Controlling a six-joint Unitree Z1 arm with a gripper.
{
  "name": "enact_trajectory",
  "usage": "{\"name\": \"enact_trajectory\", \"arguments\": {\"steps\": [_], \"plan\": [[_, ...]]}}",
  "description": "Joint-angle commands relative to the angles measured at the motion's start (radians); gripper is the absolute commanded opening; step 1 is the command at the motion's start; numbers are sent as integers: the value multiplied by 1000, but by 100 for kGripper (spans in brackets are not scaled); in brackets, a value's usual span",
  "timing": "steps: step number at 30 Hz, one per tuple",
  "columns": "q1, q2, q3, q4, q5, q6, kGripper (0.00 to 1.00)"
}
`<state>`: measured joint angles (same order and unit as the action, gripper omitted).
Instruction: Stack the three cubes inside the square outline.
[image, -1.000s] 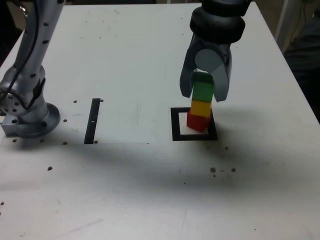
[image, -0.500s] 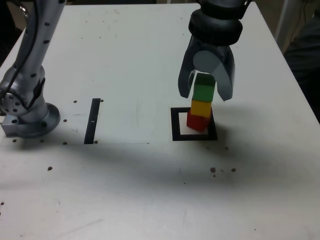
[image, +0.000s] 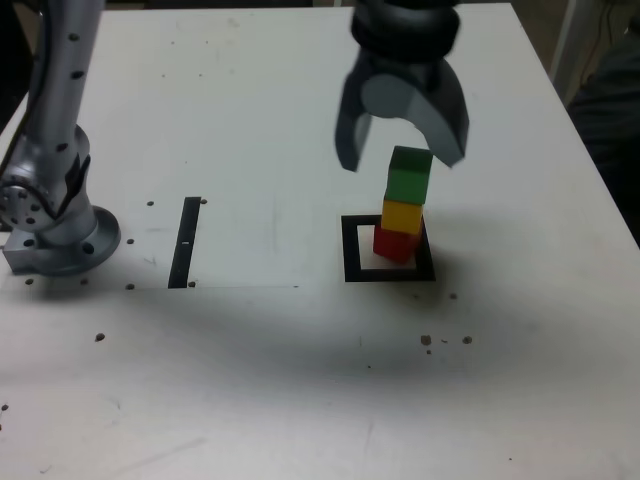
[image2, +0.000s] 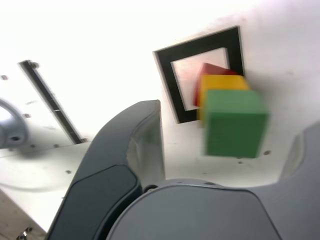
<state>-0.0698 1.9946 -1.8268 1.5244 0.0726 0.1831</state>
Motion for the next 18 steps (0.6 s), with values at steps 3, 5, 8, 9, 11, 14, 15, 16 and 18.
{"name": "enact_trajectory", "arguments": {"steps": [3, 5, 8, 9, 11, 14, 15, 16, 18], "plan": [[1, -80, 72, 2, 29, -16, 100], [1, -113, 110, 2, 39, -24, 100], [1, -161, 178, -3, 47, -39, 100], [1, -177, 203, -6, 49, -43, 100], [1, -208, 258, -19, 49, -53, 100], [1, -255, 347, -50, 45, -70, 100], [1, -270, 378, -64, 43, -75, 100], [1, -284, 409, -78, 42, -80, 100], [1, -309, 469, -105, 40, -89, 100]]}}
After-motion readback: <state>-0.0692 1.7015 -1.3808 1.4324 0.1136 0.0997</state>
